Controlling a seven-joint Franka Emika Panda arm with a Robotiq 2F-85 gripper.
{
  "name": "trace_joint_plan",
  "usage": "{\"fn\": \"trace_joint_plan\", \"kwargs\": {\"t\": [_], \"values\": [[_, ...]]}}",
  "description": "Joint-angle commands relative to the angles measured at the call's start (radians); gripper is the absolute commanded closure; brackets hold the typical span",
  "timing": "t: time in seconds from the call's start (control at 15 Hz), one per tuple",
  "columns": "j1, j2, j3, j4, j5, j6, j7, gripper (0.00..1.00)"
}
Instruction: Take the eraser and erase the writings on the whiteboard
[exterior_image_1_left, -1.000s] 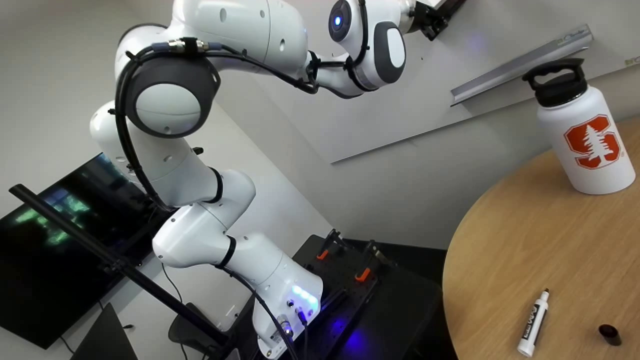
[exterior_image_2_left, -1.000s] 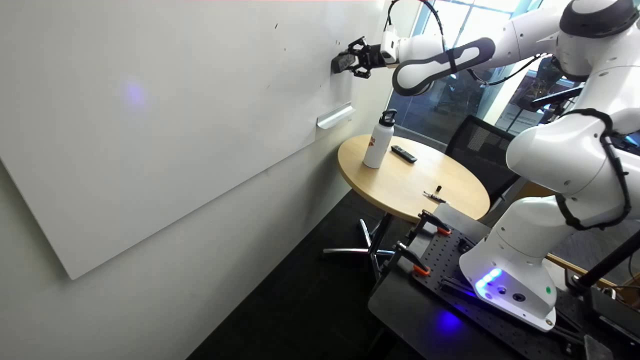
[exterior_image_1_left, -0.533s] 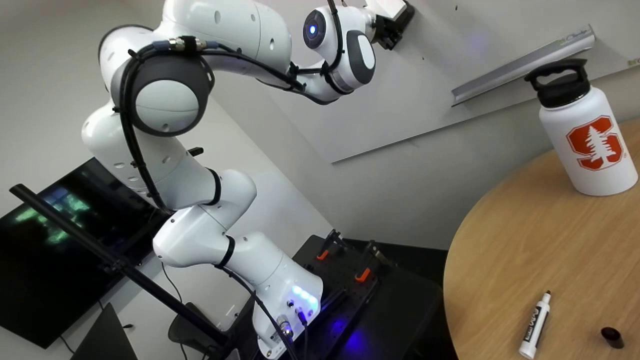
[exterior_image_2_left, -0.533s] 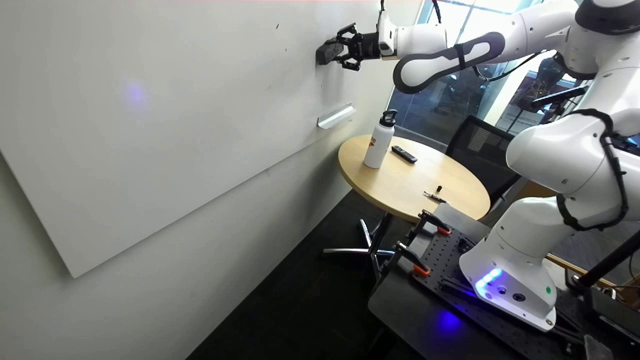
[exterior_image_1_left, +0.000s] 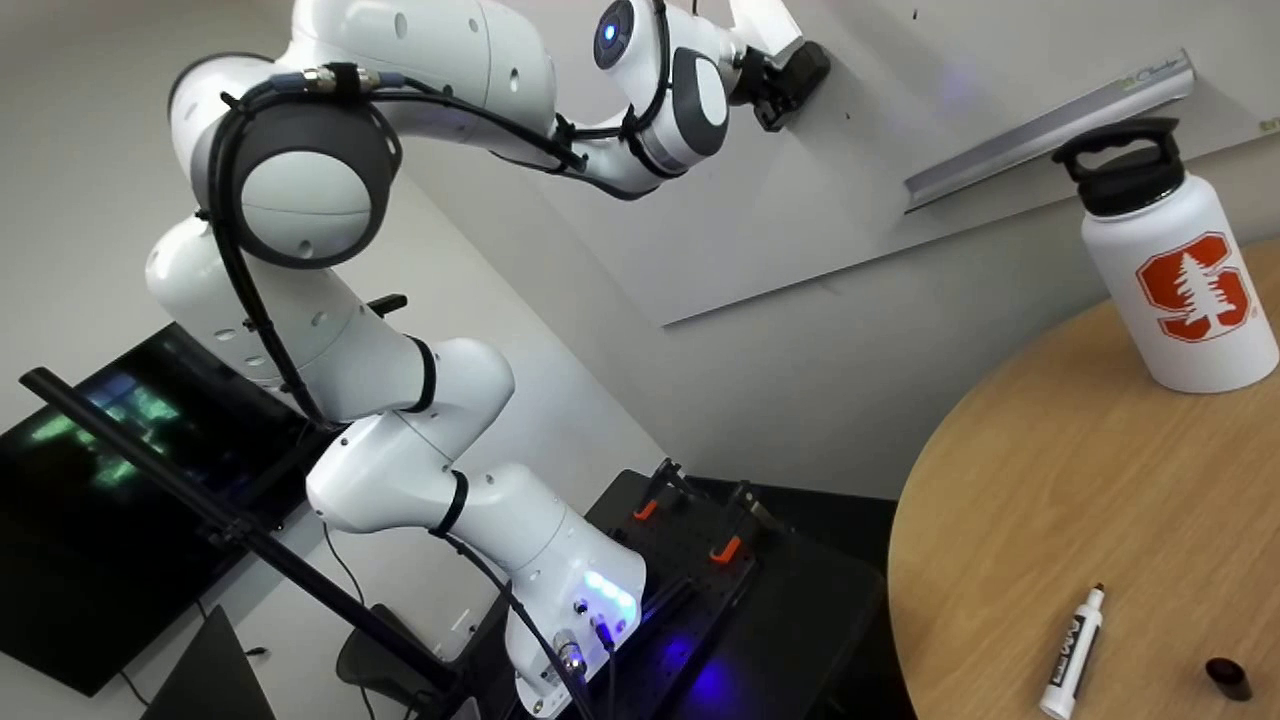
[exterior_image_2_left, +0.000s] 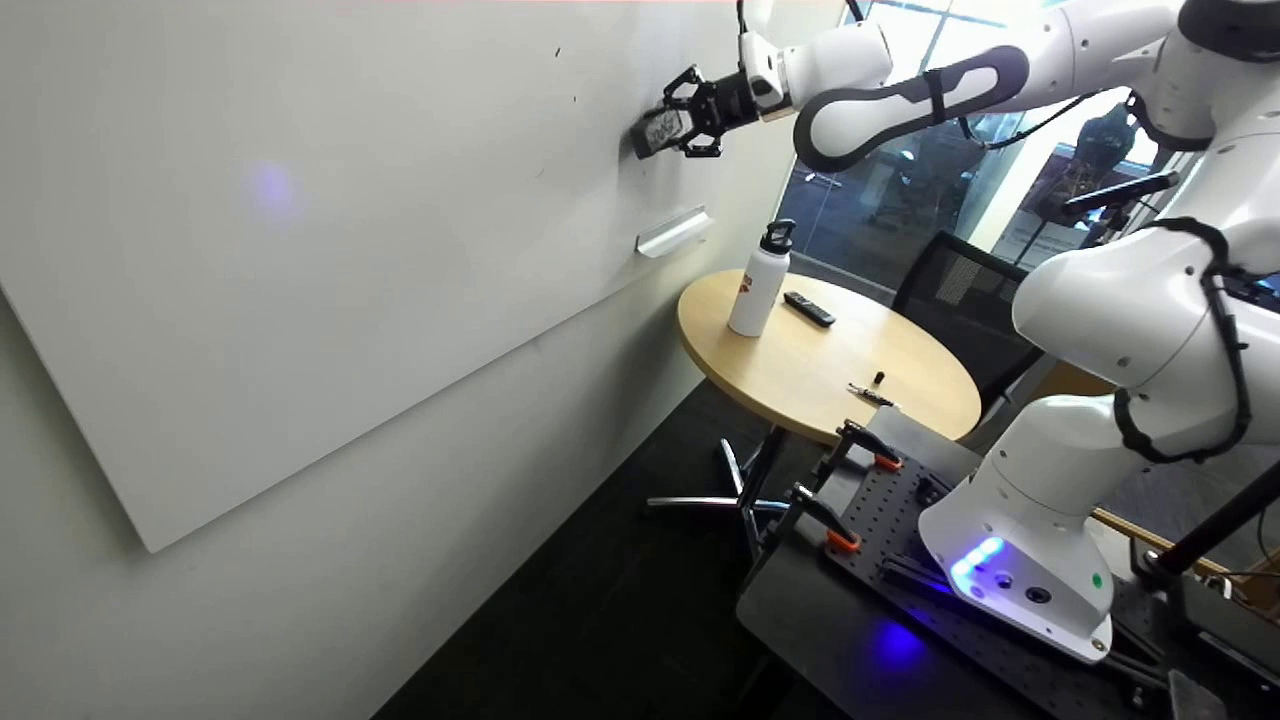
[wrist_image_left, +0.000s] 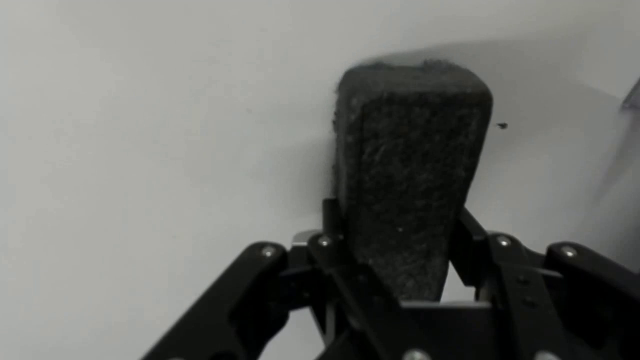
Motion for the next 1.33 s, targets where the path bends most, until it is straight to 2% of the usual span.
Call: {"fn": "trace_joint_plan", "kwargs": {"t": [0.0,0.4,0.6,0.73,0.8,0.87,1.07,1.13,1.27], "values": [[-0.107,-0.087,0.076,-0.062,0.043,-0.168,0.047,0.73],[-0.342,-0.168,0.218,-0.132,0.147,-0.461,0.019,0.73],[-0.437,-0.226,0.291,-0.109,0.170,-0.634,0.016,0.73],[-0.485,-0.212,0.356,-0.087,0.152,-0.653,0.018,0.73],[-0.425,-0.181,0.274,-0.099,0.155,-0.617,0.005,0.73],[-0.433,-0.183,0.285,-0.092,0.153,-0.618,0.007,0.48],[-0.421,-0.186,0.270,-0.096,0.157,-0.617,0.005,0.48],[-0.398,-0.191,0.237,-0.089,0.169,-0.639,0.005,0.73],[-0.387,-0.212,0.182,-0.098,0.191,-0.676,0.004,0.73]]}}
